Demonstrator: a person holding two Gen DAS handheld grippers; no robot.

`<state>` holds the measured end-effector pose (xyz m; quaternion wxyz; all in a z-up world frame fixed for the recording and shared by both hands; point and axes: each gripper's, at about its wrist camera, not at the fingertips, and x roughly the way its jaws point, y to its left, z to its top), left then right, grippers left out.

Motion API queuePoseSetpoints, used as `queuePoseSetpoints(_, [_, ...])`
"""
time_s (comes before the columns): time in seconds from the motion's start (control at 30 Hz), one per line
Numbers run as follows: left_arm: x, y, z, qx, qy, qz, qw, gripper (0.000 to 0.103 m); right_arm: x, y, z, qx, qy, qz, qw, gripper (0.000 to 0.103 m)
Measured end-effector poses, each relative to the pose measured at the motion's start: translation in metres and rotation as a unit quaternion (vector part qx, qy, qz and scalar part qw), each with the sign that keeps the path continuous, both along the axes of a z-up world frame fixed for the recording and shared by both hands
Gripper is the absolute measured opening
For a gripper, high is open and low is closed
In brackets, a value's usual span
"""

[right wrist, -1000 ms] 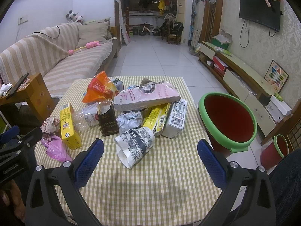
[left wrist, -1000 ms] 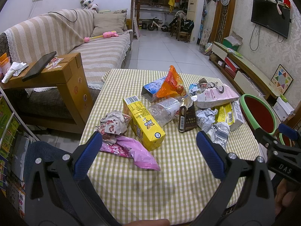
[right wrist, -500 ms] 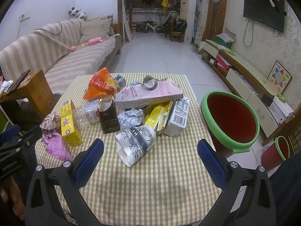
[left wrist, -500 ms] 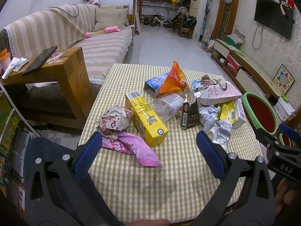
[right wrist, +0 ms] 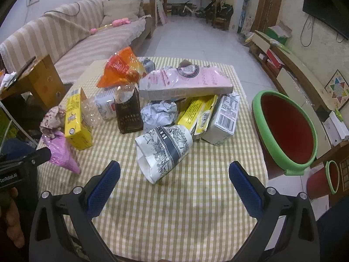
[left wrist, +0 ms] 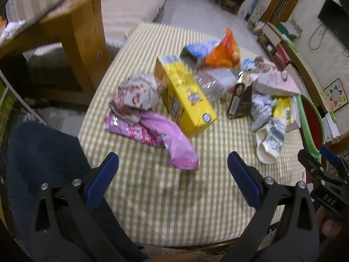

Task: Collect trash
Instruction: 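Grasp the pink snack bag with left tool while right tool grasps the patterned paper cup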

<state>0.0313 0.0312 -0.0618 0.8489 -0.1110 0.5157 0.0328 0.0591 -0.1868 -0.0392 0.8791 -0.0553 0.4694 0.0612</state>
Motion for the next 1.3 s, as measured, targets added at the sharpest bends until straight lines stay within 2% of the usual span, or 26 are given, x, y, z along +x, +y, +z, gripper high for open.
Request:
queuePoseSetpoints(0.17, [0.013, 0.004, -0.016, -0.022, 0.036, 0.006, 0.9991, 0.098, 0.018, 0.006, -0.017, -0.007, 0.025, 0.014, 1.000, 0.096])
queuePoseSetpoints(0.5, [0.033, 0.006, -0.042, -0.034, 0.081, 0.010, 0.9961, 0.098, 0.054, -0.002, -0.046, 0.020, 0.077, -0.022, 0.997, 0.095])
queuePoseSetpoints(0.57, [0.037, 0.007, -0.046, -0.037, 0.086, 0.010, 0.9956, 0.098, 0.057, -0.002, -0.050, 0.025, 0.082, -0.024, 0.996, 0.092])
queuePoseSetpoints(0.73, [0.045, 0.002, -0.050, -0.039, 0.084, 0.002, 0.9957, 0.095, 0.063, -0.016, -0.049, 0.077, 0.077, -0.046, 0.993, 0.090])
queuePoseSetpoints(0.8, [0.048, 0.001, -0.054, -0.044, 0.092, -0.001, 0.9947, 0.090, 0.067, -0.024, -0.055, 0.108, 0.100, -0.058, 0.987, 0.090])
queuePoseSetpoints(0.9, [0.053, -0.002, -0.061, -0.050, 0.100, -0.005, 0.9938, 0.089, 0.072, -0.031, -0.069, 0.139, 0.135, -0.072, 0.978, 0.090])
queuePoseSetpoints(0.97, [0.054, -0.002, -0.060, -0.051, 0.097, -0.004, 0.9939, 0.086, 0.073, -0.032, -0.073, 0.141, 0.141, -0.075, 0.977, 0.081])
queuePoseSetpoints(1.0, [0.054, -0.003, -0.059, -0.052, 0.096, -0.003, 0.9940, 0.084, 0.073, -0.032, -0.072, 0.140, 0.136, -0.072, 0.978, 0.079])
queuePoseSetpoints(1.03, [0.054, -0.002, -0.058, -0.054, 0.094, -0.002, 0.9942, 0.076, 0.074, -0.031, -0.072, 0.137, 0.136, -0.069, 0.979, 0.069])
queuePoseSetpoints(1.07, [0.053, -0.002, -0.057, -0.052, 0.090, -0.002, 0.9946, 0.073, 0.077, -0.031, -0.069, 0.138, 0.136, -0.068, 0.979, 0.063])
queuePoseSetpoints(1.1, [0.053, -0.001, -0.057, -0.050, 0.089, -0.003, 0.9948, 0.064, 0.078, -0.032, -0.067, 0.144, 0.134, -0.068, 0.978, 0.060])
queuePoseSetpoints(1.13, [0.053, -0.002, -0.056, -0.050, 0.088, -0.004, 0.9949, 0.055, 0.078, -0.032, -0.066, 0.145, 0.133, -0.069, 0.978, 0.058])
queuePoseSetpoints(1.3, [0.045, -0.003, -0.054, -0.053, 0.087, -0.021, 0.9946, 0.027, 0.075, -0.040, -0.054, 0.151, 0.122, -0.063, 0.979, 0.054])
